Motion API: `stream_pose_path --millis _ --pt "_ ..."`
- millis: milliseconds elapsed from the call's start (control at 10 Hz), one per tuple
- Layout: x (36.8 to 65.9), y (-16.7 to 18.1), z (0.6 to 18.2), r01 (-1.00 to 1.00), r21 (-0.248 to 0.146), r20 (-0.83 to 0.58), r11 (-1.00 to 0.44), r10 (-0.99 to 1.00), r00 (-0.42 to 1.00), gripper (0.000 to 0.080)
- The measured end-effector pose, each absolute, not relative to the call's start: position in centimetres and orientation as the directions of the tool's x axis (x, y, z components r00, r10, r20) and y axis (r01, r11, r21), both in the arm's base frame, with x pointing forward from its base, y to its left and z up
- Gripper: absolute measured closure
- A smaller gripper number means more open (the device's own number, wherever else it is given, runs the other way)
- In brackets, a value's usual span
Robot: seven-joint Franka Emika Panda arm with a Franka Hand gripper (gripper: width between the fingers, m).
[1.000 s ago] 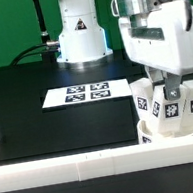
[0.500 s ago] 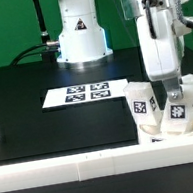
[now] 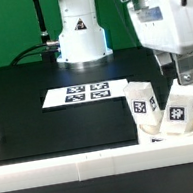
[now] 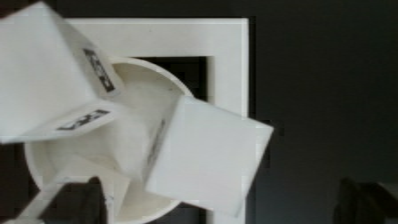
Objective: Assemble stool
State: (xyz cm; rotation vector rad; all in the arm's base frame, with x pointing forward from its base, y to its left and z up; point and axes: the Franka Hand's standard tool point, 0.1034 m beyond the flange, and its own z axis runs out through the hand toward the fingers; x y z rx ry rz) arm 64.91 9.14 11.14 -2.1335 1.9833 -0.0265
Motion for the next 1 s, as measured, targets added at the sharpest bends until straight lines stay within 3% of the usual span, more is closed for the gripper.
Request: stream_pose_path --millis 300,400,600,1000 --pt "64.8 9.1 10.9 -0.907 -0.207 -0.077 -0.367 -0.918 0.389 0.015" --pt "64.6 9.2 10.6 -0.821 -0.187 -0.044 -0.54 -0.83 0.556 0.015" --pt "64.8 9.9 10.5 -0.603 -0.187 0.018 -0.775 -0.617 0.787 0.015" --pt "65.0 9.5 10.5 -0.211 -0.147 0.098 -0.966 -0.227 0.969 0.015"
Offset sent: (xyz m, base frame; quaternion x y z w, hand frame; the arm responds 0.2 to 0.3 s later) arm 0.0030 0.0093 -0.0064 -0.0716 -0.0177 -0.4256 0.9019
